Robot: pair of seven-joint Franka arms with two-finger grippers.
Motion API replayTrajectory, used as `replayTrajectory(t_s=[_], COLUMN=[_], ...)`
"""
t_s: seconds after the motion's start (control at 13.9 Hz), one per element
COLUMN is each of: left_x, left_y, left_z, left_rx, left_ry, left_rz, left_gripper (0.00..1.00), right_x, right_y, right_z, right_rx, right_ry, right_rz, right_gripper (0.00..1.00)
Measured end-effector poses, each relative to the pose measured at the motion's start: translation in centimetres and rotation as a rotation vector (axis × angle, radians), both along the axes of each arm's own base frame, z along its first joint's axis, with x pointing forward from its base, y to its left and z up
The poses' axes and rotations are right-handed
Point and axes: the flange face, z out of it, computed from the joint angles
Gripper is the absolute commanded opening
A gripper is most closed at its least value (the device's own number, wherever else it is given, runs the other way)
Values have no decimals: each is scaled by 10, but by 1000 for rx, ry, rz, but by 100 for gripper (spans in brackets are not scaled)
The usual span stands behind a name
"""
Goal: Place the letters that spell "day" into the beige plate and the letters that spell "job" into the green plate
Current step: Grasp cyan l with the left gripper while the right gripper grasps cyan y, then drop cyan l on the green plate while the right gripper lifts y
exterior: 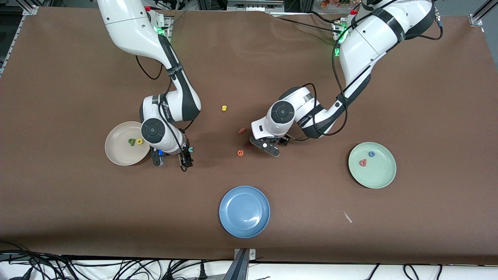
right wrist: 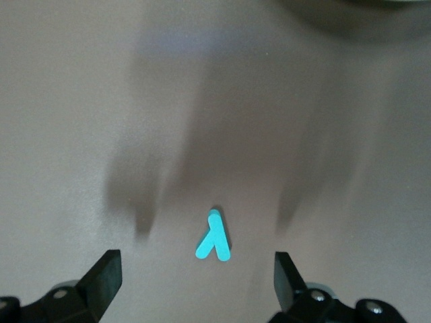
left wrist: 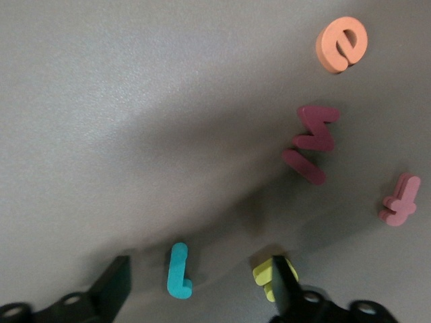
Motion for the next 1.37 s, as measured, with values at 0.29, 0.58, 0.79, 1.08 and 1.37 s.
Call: replayTrajectory(t_s=[0.29,0.58,0.79,1.08,1.37], left_x=[3,6,5,20,44], left_y=[6,7,8,28,73], left_z=[-4,-1,-1,22,65], left_rx=[15,19,40,136,233], left_ry=[-7,-18,-3,35,50], left_rz=[-3,-7,-9,11,71], left_gripper=[11,0,0,0,0], right_x=[-3,-5,-6,-10,-12], right_y=[-1,-6,-11,-10,-5], right_z=[-8,-14,-19,-23,-22], right_rx=[-9,-11,-9,-10,-7], right_ry=[12,-12,-53,-67,-74], right_rz=[-2,-10,-17,-15,-7], right_gripper=[95,95,96,95,82])
